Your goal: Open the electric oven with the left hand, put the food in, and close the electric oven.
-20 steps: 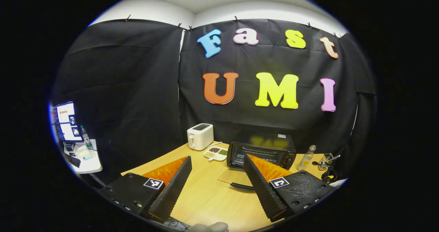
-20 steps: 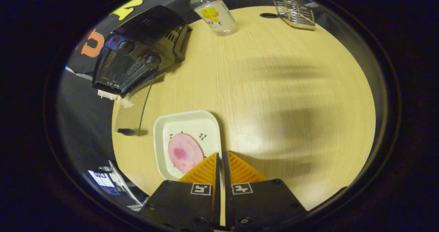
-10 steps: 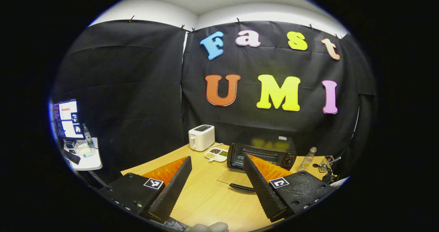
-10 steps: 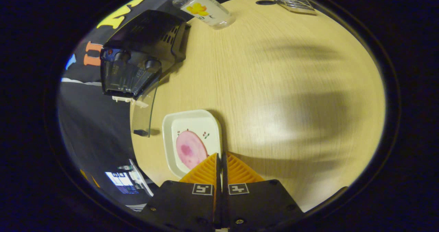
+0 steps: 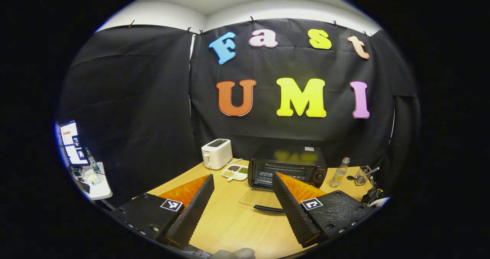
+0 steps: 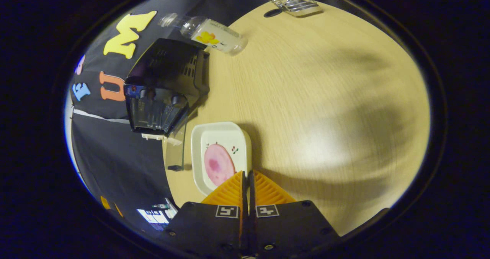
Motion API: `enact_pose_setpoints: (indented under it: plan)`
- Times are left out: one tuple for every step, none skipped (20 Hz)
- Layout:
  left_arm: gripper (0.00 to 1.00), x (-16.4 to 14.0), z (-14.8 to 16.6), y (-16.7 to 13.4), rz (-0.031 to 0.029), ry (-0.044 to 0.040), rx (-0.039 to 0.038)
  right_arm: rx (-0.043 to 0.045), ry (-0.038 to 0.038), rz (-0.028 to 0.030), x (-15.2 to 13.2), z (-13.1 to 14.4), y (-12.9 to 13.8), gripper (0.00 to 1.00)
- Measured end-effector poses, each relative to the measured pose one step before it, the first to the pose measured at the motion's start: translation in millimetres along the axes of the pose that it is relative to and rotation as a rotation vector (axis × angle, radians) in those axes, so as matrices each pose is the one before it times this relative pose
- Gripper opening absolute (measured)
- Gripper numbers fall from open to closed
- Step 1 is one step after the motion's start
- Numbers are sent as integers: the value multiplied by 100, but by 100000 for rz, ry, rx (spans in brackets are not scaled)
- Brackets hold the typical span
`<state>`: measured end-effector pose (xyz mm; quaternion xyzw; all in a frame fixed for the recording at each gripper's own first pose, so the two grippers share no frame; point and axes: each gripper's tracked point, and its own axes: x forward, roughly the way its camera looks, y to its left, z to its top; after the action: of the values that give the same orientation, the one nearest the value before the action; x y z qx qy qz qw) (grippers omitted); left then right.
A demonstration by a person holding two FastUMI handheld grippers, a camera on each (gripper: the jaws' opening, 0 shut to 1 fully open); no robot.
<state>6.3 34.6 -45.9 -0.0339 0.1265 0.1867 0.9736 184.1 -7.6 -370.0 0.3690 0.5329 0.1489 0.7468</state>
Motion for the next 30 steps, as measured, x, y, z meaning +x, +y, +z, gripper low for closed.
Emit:
enact_pose_setpoints:
  plan:
    - [97,227,46,-229,-1366,-120,-12,68,-2416,-74,-421,110,606,0]
    - [97,416,42,40,-1560,-279,214,993,-2470,568,-395,148,709,4]
    - [97,242,64,-2,-1669,-490,374,1573,-2160,1021,-542,-21,688,0]
    - [97,452,-45,59,-1778,-405,403,1707,-2018,946,-428,-17,746,0]
    - [97,252,-94,119,-1891,-110,486,1855,-1898,309,-519,-141,599,0]
    - [96,238,66,274,-1954,-573,453,724,-1861,155,-367,-360,832,0]
    - [97,288,95,304,-1889,-366,480,623,-2093,763,-192,-351,1093,4]
    - [96,210,-254,562,-1404,465,169,1311,-2119,888,-128,-370,1155,0]
    - [96,242,-141,722,-1695,-69,-82,2109,-2152,1518,4,-480,1304,4]
    - [97,207,2,810,-920,483,436,2212,-1365,1485,240,-604,1270,0]
    - [96,204,-396,913,-566,1105,627,2123,-834,1295,605,-996,1292,0]
    - [97,209,-99,776,-709,615,311,2337,-895,1340,923,-772,1019,0]
    - [97,42,106,855,-623,92,84,1927,-798,1102,706,-1208,1405,0]
    - [97,170,-160,789,-617,365,197,2494,-2604,757,1129,-707,758,0]
    - [97,187,35,820,-545,385,575,2554,-2955,209,844,-842,884,0]
    - [97,-104,-189,711,-407,652,829,2781,-3447,-100,991,-844,846,0]
    - [97,-10,-19,711,-607,143,846,2532,-2525,-315,1100,-1146,788,0]
    - [96,-59,-54,616,-422,580,967,2231,-1478,-303,1050,-1241,624,3]
    - [97,9,-222,694,105,318,945,1731,-820,-112,882,-1335,702,0]
    - [96,-44,-288,490,486,546,437,1413,-580,-354,926,-1243,497,4]
    - [96,-117,-95,534,406,214,-290,1904,-518,501,748,-950,622,0]
    - [96,-120,1,488,837,525,-394,1180,-1208,622,800,-691,555,4]
    - [96,26,-114,448,1026,-91,-151,-160,-565,203,854,-806,370,4]
    - [96,-52,-67,303,1320,-130,-48,-182,268,755,844,-803,525,4]
    - [96,-28,-181,157,453,310,-50,-321,837,79,532,-654,348,4]
    - [96,-20,-160,49,213,262,215,581,-75,224,703,-291,376,4]
    - [96,71,-238,56,-144,752,896,998,38,-395,829,-71,167,4]
    - [96,52,-236,43,6,567,1399,1438,-177,-278,673,155,127,4]
    - [96,86,-204,121,2,519,962,697,-393,-302,513,294,120,0]
    - [97,34,-45,181,136,367,236,443,-1161,-636,387,612,66,4]
